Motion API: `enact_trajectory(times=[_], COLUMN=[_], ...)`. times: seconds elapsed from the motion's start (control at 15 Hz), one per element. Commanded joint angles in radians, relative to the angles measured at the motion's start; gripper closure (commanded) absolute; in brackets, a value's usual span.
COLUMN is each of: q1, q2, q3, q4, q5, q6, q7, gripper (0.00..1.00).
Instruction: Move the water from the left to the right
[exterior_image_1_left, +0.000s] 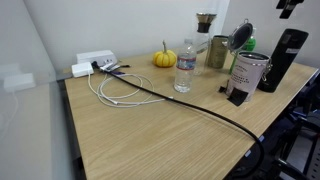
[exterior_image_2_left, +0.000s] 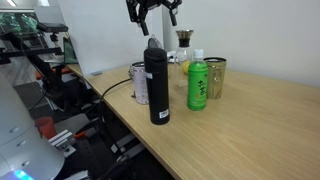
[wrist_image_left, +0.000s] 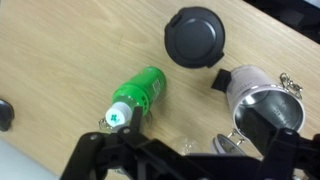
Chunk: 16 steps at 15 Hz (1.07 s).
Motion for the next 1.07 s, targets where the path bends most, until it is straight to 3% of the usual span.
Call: enact_trajectory(times=[0.0,0.67,1.0], q1=[0.024,0.164,0.222], q2=[0.019,0.055,0.138], q3=[0.003,0.013,0.074], q4=[0.006,0.038,0.104], q5=[0.063,0.271,0.315], q6=[0.098,0.253,0.269], q7=[-0.034,-0.124,-0.117], gripper=[0.00,0.00,0.00])
